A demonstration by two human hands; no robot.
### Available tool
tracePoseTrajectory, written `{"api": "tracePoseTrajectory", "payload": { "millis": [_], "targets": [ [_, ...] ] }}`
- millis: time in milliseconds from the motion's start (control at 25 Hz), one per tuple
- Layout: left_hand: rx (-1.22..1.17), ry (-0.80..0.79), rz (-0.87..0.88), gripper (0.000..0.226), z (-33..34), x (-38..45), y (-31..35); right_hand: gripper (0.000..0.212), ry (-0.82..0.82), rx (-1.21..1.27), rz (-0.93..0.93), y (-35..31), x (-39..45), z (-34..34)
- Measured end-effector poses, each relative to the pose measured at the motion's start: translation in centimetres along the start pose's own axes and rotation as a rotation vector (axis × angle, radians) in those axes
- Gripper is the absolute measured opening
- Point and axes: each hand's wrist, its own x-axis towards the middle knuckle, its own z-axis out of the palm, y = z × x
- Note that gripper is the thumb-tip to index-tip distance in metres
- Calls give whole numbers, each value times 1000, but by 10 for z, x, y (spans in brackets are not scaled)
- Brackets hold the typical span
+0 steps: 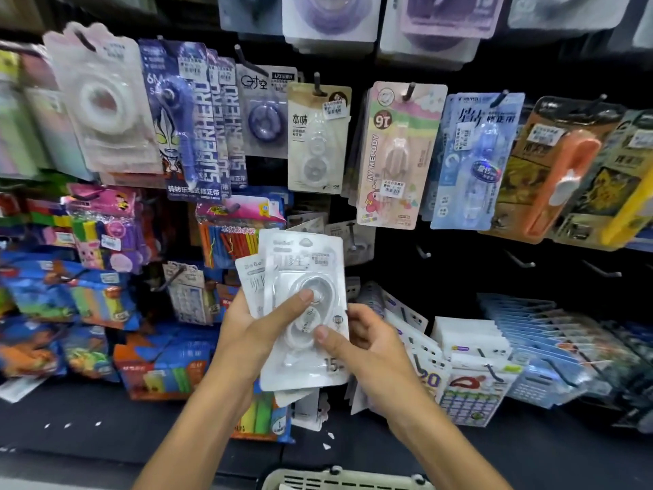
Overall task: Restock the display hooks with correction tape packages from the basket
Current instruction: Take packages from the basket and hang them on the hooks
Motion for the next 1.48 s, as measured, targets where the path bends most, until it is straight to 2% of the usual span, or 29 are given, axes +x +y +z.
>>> {"api": "tracePoseTrajectory", "payload": {
  "millis": [120, 200, 320, 480, 600, 720, 840, 920, 960, 1000, 1120, 1200, 1320, 1400, 1480],
  "targets": [
    [-25, -36, -78, 58, 1, -2, 2, 29, 96, 112, -67, -9, -2, -1],
    [-27, -73, -94, 61, -2, -4, 3, 17, 129, 102, -72, -12, -7, -4],
    [13, -70, -69, 59, -1, -6, 3, 20, 174, 88, -35, -8, -14, -3],
    [71, 20, 2, 58, -12, -7, 9, 19, 430, -65, 7, 0, -18, -21],
    [147, 129, 85, 56, -24, -4, 14, 8, 428, -196, -90, 0, -21, -31],
    [131, 135, 109, 54, -24, -6, 14, 8, 435, -277, -88, 3, -16, -22],
    [131, 118, 111, 60, -20, -7, 11, 21, 487, -92, -25, 4, 2, -13],
    [116, 114, 99, 60, -18, -6, 7, 49, 440, 139, 34, -2, 16, -10],
    [110, 119, 92, 58, -18, -5, 5, 60, 402, 165, 56, -2, 20, -10],
    [104, 127, 87, 56, -17, -4, 3, 62, 356, 113, 61, -3, 22, -9],
    [145, 122, 74, 56, -11, 1, -3, 47, 77, -104, 16, 2, 9, 5],
    [157, 81, 27, 63, -6, 5, -7, 42, -9, -200, -5, 10, -2, 8],
    [66, -15, -88, 59, -5, 7, -8, 12, 152, 3, 12, 12, -1, 2],
    [71, -61, -110, 51, -6, 5, -8, 17, 221, -17, -22, 9, 0, -4],
    [63, -56, -97, 49, -4, 4, -7, 10, 145, -64, -60, 6, -2, -8]
  ]
}}
